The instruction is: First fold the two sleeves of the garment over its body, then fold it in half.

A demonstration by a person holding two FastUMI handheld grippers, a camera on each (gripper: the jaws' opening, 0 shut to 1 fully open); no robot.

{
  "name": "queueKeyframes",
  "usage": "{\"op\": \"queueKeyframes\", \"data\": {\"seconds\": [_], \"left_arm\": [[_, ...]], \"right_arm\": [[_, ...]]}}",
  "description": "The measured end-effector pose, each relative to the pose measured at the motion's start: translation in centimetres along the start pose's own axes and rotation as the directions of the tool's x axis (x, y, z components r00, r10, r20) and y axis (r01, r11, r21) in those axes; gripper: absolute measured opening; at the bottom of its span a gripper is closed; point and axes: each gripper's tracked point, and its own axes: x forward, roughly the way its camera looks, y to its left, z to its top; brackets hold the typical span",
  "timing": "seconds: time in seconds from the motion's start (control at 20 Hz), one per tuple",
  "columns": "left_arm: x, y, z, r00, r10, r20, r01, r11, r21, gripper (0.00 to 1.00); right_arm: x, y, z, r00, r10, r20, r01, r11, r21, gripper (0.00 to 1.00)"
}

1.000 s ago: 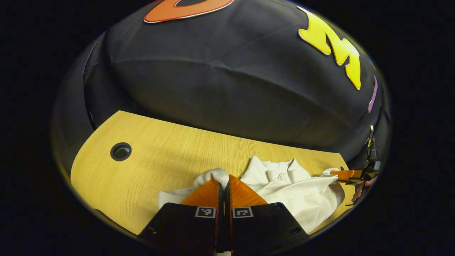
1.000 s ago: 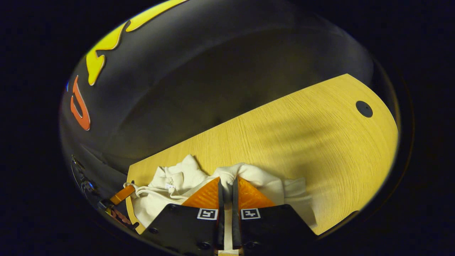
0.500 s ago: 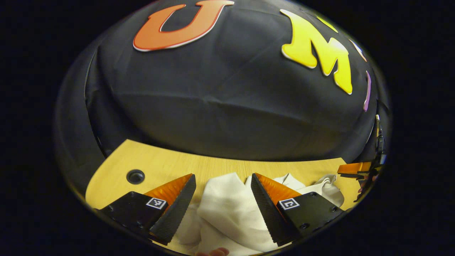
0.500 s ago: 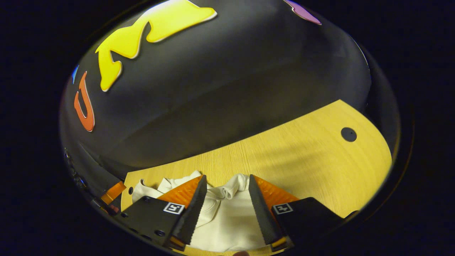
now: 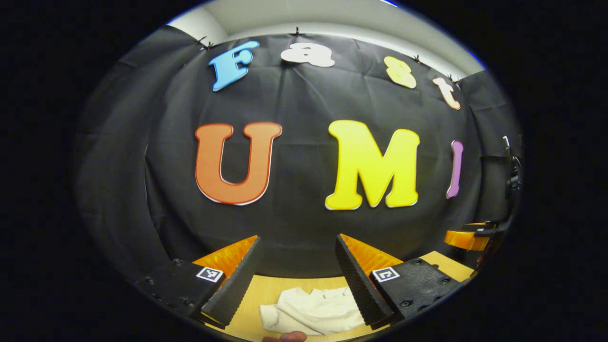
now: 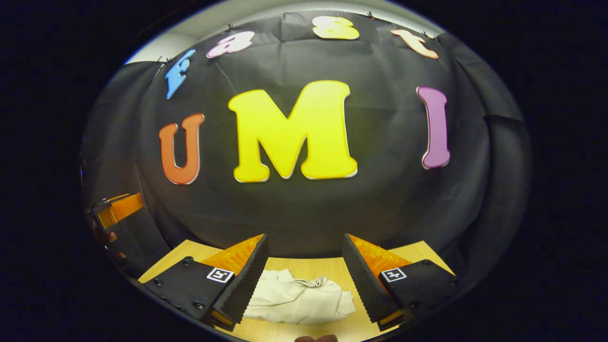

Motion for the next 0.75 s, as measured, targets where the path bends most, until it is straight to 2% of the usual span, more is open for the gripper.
{"op": "queueKeyframes", "data": {"seconds": [0.15,0.3,0.45,0.75], "left_arm": [[-3.5,-2.2,3.2,0.997,-0.034,0.075,0.033,0.999,0.015,0.98],[-7.1,-3.4,5.3,0.993,-0.059,0.103,0.054,0.997,0.049,0.97],[-9.8,-4.7,5.8,0.99,-0.061,0.129,0.052,0.996,0.072,0.97],[-13.2,-5.1,3.7,0.993,-0.026,0.118,0.016,0.997,0.079,0.97]], "right_arm": [[-5.1,2.3,4.8,0.993,-0.001,0.116,0.005,0.999,-0.035,0.96],[-9.7,4.4,7.7,0.974,0.005,0.228,0.026,0.991,-0.131,0.97],[-12.8,6.4,8.0,0.965,0.015,0.26,0.03,0.985,-0.168,0.97],[-16.0,7.8,5.9,0.967,-0.008,0.254,0.046,0.989,-0.142,1.0]]}}
